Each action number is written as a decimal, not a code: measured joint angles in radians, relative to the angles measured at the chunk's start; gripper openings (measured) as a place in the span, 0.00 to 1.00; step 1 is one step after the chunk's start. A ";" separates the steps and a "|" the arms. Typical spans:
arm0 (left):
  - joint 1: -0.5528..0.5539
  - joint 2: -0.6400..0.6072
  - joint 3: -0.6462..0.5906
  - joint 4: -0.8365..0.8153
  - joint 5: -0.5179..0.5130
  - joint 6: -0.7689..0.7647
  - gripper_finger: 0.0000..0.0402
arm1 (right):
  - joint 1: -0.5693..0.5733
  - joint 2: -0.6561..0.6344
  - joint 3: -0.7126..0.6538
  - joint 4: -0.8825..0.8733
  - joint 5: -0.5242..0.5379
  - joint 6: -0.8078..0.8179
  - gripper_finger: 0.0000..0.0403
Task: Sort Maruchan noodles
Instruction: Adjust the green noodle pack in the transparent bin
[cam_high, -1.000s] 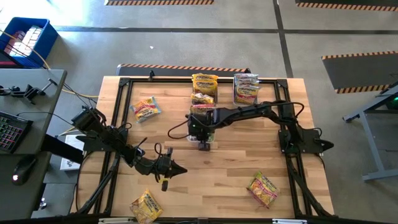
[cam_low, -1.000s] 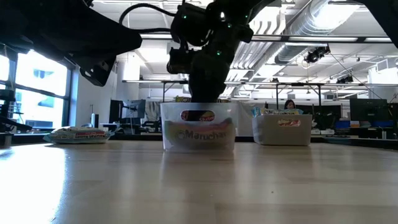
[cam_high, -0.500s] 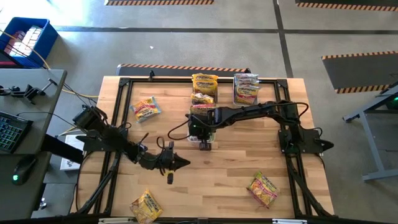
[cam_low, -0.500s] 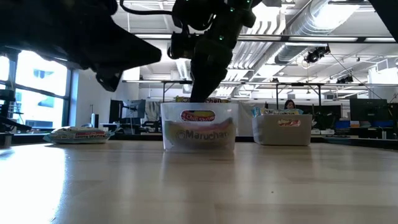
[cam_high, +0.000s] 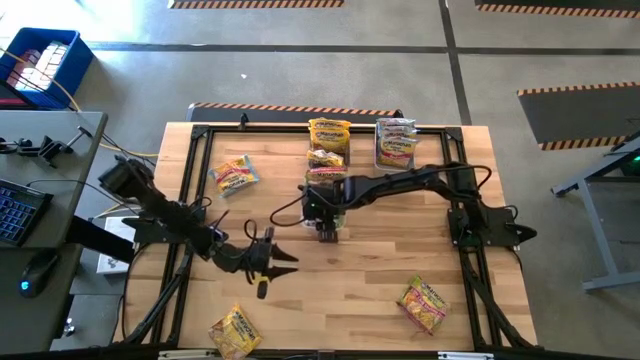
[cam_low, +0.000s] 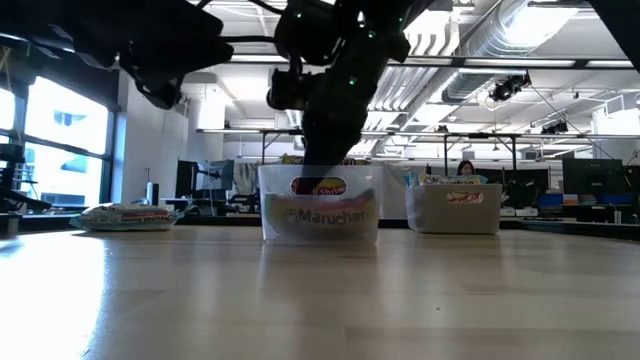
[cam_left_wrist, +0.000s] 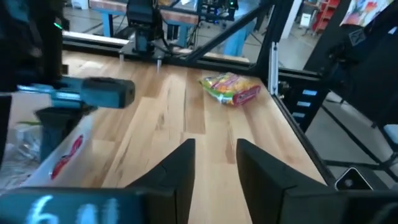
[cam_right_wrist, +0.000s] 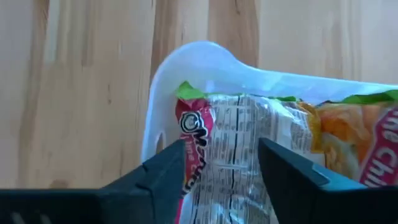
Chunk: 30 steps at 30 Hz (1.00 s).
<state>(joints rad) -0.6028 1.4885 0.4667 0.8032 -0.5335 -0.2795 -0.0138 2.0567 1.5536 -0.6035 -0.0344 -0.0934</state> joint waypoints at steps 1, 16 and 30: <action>0.000 -0.014 0.000 -0.020 0.000 -0.003 0.28 | 0.001 0.007 0.000 0.000 0.001 -0.013 0.50; 0.002 -0.049 -0.001 -0.105 -0.014 0.012 0.21 | 0.003 0.061 0.003 0.054 0.001 -0.093 0.03; 0.013 -0.049 -0.001 -0.195 -0.112 0.023 0.25 | 0.010 0.068 0.116 -0.063 -0.070 -0.064 0.00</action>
<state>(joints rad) -0.5895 1.4395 0.4660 0.6084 -0.6454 -0.2564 -0.0036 2.1242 1.6700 -0.6662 -0.1045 -0.1574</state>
